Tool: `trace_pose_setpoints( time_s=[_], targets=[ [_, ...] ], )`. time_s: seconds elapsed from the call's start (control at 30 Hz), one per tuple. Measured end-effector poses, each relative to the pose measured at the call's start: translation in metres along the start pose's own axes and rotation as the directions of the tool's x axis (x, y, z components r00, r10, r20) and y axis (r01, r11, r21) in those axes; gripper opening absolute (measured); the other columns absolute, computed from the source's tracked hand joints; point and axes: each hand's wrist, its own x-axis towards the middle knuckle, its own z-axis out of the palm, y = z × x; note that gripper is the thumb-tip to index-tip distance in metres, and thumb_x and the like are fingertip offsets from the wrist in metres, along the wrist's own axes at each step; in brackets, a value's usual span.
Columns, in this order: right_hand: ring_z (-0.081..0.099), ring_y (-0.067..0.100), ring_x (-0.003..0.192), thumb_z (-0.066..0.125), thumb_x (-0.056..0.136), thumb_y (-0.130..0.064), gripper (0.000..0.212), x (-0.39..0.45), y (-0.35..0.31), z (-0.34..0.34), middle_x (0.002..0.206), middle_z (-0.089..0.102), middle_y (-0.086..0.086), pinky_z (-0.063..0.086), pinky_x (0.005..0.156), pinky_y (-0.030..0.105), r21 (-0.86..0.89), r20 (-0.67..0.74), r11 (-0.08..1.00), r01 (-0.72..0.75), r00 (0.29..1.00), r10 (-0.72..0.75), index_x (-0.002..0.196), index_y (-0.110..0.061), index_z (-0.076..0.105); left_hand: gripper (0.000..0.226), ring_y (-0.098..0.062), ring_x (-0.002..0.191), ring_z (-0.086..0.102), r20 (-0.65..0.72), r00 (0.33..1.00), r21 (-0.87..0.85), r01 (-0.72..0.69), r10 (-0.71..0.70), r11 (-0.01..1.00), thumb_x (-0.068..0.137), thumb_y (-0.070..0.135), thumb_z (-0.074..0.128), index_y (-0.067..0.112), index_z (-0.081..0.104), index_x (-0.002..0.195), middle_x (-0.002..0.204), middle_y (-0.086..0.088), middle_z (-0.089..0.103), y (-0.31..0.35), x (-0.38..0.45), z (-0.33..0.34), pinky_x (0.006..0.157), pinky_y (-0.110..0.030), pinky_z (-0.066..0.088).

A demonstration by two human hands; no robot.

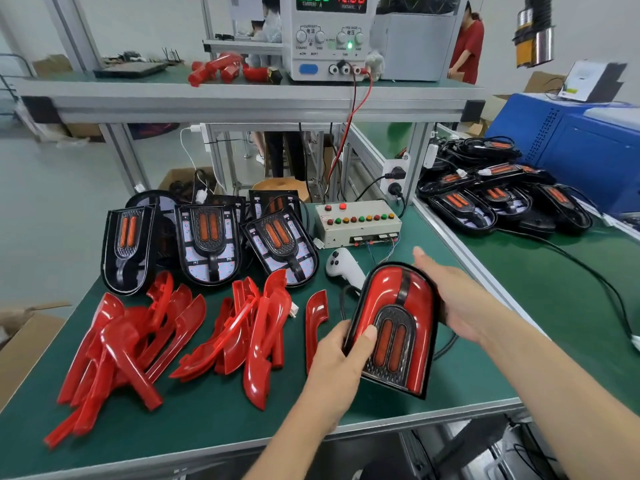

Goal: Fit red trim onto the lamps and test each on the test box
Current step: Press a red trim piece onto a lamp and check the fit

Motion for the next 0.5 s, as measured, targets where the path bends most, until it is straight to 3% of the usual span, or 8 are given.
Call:
trace_pose_setpoints(
  time_s=[0.03, 0.1, 0.17, 0.27, 0.37, 0.5],
  targets=[
    [0.073, 0.019, 0.080, 0.059, 0.096, -0.057, 0.044, 0.001, 0.006, -0.007, 0.088, 0.077, 0.002, 0.056, 0.085, 0.041, -0.071, -0.108, 0.996, 0.062, 0.992, -0.070, 0.099, -0.015, 0.074, 0.030, 0.000, 0.109, 0.068, -0.024, 1.000, -0.018, 0.009, -0.009, 1.000, 0.082, 0.068, 0.060, 0.054, 0.068, 0.108, 0.114, 0.017, 0.074, -0.003, -0.003, 0.002, 0.091, -0.019, 0.051],
    [0.071, 0.024, 0.083, 0.055, 0.101, -0.048, 0.036, 0.003, 0.025, -0.030, 0.088, 0.075, 0.001, 0.055, 0.083, 0.041, -0.440, -0.343, 0.892, 0.098, 0.900, -0.268, 0.090, -0.017, 0.069, 0.036, -0.003, 0.115, 0.066, -0.069, 0.996, -0.103, 0.049, -0.057, 0.993, 0.080, 0.070, 0.061, 0.053, 0.069, 0.110, 0.118, 0.016, 0.073, -0.010, -0.009, 0.005, 0.104, -0.031, 0.049],
    [0.065, 0.033, 0.081, 0.055, 0.099, -0.044, 0.038, 0.002, 0.048, -0.051, 0.082, 0.073, 0.010, 0.051, 0.077, 0.038, -0.717, -0.428, 0.692, -0.085, 0.837, -0.341, 0.084, -0.011, 0.066, 0.046, -0.004, 0.120, 0.064, -0.109, 0.987, -0.186, 0.100, -0.121, 0.978, 0.076, 0.072, 0.062, 0.050, 0.068, 0.116, 0.123, 0.017, 0.071, -0.015, -0.015, 0.008, 0.112, -0.042, 0.045],
    [0.063, 0.036, 0.081, 0.058, 0.096, -0.055, 0.049, 0.004, 0.083, -0.055, 0.080, 0.067, 0.014, 0.051, 0.071, 0.038, -0.786, -0.452, 0.570, -0.240, 0.852, -0.265, 0.084, -0.008, 0.061, 0.047, -0.002, 0.121, 0.063, -0.146, 0.972, -0.240, 0.146, -0.185, 0.960, 0.073, 0.074, 0.064, 0.054, 0.066, 0.115, 0.124, 0.021, 0.070, -0.016, -0.021, 0.016, 0.114, -0.045, 0.042],
    [0.063, 0.037, 0.084, 0.057, 0.093, -0.062, 0.053, 0.013, 0.092, -0.045, 0.089, 0.066, 0.014, 0.042, 0.066, 0.036, -0.811, -0.458, 0.509, -0.287, 0.853, -0.249, 0.087, -0.010, 0.053, 0.022, 0.002, 0.113, 0.066, -0.127, 0.966, -0.245, 0.189, -0.225, 0.951, 0.086, 0.066, 0.066, 0.057, 0.069, 0.106, 0.119, 0.022, 0.072, -0.010, -0.026, 0.028, 0.111, -0.041, 0.043],
    [0.066, 0.038, 0.095, 0.055, 0.099, -0.046, 0.036, 0.029, 0.087, -0.042, 0.105, 0.068, 0.015, 0.040, 0.067, 0.035, -0.865, -0.408, 0.419, -0.278, 0.875, -0.262, 0.092, -0.011, 0.048, 0.026, 0.002, 0.113, 0.062, -0.191, 0.946, -0.117, 0.244, -0.263, 0.963, 0.095, 0.058, 0.056, 0.045, 0.065, 0.115, 0.117, 0.021, 0.071, -0.004, -0.024, 0.036, 0.108, -0.035, 0.044]
  ],
)
